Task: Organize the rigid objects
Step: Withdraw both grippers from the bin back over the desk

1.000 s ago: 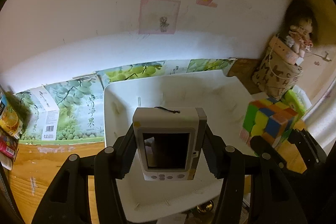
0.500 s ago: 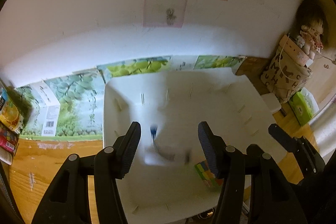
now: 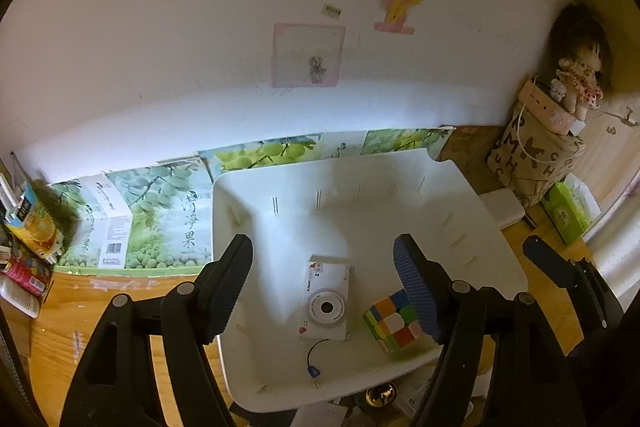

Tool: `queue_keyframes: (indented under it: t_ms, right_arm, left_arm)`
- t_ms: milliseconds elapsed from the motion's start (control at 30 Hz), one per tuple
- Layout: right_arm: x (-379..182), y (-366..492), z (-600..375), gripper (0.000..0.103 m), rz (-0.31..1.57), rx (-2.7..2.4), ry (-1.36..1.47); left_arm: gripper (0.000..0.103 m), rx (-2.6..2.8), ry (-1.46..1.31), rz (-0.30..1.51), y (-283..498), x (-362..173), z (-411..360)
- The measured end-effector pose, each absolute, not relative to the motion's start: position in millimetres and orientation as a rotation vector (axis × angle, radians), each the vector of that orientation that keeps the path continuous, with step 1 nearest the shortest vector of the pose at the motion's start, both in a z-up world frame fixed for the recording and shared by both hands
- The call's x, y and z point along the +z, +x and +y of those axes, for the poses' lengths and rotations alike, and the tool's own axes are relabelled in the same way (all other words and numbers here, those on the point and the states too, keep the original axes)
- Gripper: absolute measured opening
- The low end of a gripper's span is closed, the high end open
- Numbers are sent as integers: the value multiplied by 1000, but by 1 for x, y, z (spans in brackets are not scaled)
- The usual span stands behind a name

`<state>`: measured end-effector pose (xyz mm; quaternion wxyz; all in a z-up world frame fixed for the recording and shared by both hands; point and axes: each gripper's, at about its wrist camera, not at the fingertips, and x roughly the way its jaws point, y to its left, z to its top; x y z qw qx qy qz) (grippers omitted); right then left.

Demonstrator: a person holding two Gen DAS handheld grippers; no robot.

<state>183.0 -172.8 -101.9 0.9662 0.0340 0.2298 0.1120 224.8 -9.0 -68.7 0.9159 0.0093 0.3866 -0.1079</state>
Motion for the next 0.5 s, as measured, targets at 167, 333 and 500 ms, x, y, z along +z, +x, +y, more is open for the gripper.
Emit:
queue_keyframes:
  t_ms: [167, 333, 500]
  right_arm:
    - [-90, 170, -173, 80, 435, 219, 63]
    - [-78, 156, -174, 80, 408, 205, 59]
    - [-64, 139, -174, 81, 375, 183, 59]
  left_arm:
    - [79, -214, 18, 774, 211, -57, -5]
    - [79, -218, 8, 752, 198, -45, -1]
    - [79, -176, 15, 717, 184, -35, 7]
